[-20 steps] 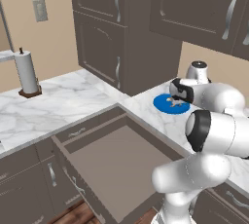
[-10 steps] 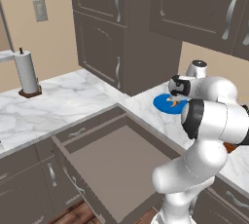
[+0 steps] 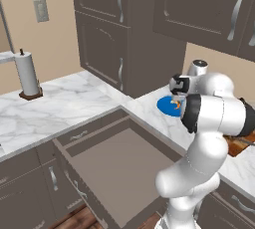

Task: Pick up the knife from the drawer and place it on the cutting board. Then place the meat from the plate to the cutting board.

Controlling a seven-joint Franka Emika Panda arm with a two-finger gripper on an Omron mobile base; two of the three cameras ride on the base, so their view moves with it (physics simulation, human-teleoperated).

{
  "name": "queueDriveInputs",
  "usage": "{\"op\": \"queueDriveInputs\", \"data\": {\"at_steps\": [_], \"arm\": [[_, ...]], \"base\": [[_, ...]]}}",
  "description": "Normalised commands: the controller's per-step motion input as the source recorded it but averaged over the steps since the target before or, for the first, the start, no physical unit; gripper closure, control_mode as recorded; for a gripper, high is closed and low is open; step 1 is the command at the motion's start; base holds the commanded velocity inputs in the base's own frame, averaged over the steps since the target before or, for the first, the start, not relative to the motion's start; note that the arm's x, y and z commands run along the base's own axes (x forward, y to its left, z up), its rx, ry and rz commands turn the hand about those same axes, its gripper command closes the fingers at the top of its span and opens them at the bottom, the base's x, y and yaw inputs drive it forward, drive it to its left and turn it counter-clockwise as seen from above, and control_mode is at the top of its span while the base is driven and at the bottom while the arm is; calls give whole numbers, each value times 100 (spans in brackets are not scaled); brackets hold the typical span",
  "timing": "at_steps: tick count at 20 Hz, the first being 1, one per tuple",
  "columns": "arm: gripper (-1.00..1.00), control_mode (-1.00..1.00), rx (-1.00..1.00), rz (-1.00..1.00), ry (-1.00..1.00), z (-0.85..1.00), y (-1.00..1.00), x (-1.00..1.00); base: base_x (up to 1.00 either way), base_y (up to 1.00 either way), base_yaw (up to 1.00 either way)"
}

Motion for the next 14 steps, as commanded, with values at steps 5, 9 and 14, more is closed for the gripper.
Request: {"op": "queueDriveInputs", "data": {"at_steps": [5,9,14], "arm": [[-100,-100,0,0,-1,-13,-1,23],[-100,-100,0,1,-2,-19,-6,21],[-100,-100,0,3,-2,-21,-11,21]], "base": [[0,0,0],[0,0,0],[0,0,0]]}}
